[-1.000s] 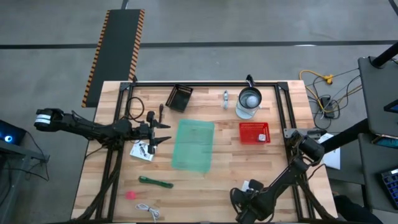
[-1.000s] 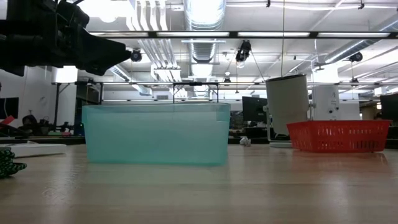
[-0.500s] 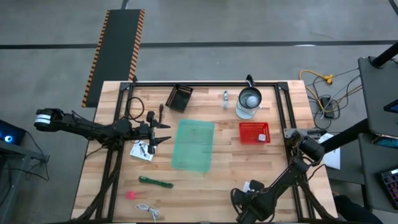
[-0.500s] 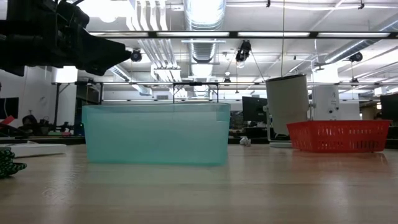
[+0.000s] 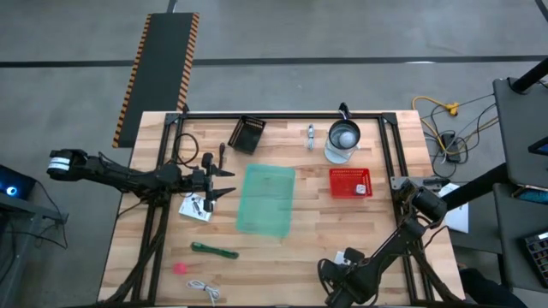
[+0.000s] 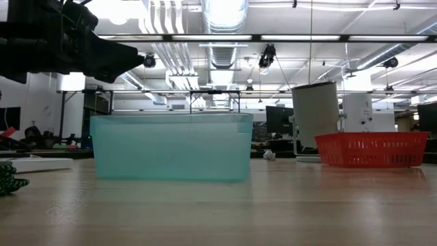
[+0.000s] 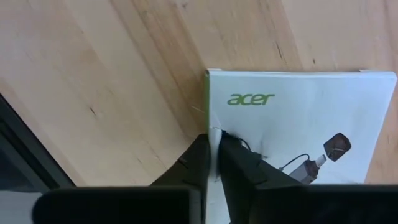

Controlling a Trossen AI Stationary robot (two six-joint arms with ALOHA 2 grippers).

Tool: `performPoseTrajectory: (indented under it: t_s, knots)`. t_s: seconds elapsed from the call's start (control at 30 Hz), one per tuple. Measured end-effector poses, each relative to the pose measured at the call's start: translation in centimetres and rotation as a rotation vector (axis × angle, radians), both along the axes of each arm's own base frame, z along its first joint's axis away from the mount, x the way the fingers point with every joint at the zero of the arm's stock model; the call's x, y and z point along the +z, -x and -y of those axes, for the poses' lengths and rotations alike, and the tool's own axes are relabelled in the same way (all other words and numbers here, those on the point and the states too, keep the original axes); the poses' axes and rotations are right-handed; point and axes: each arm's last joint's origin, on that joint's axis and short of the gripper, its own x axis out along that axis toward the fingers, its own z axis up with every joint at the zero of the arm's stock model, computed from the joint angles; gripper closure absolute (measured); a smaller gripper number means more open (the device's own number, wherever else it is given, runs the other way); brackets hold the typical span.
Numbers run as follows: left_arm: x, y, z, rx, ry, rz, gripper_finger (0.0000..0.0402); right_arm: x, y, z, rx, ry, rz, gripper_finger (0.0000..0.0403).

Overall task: Pick and place items into bin
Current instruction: Put the bottom right card reader box into the black basket

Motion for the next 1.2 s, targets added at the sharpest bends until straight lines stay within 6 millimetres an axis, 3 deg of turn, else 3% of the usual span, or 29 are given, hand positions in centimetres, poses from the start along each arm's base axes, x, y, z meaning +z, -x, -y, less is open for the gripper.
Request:
performPoseTrajectory:
  t_s: [0.57,1.2]
  knots:
    - [0.1,0.0,0.0,-0.001,0.000,0.006,0.0203,0.2,-0.2,0.0,-0.058,-0.024,0.011,0.0394]
    - [0.1,0.0,0.0,0.000,0.000,0.007,0.0203,5.3,-0.3,1.3,0.015,0.027,0.260,0.0394]
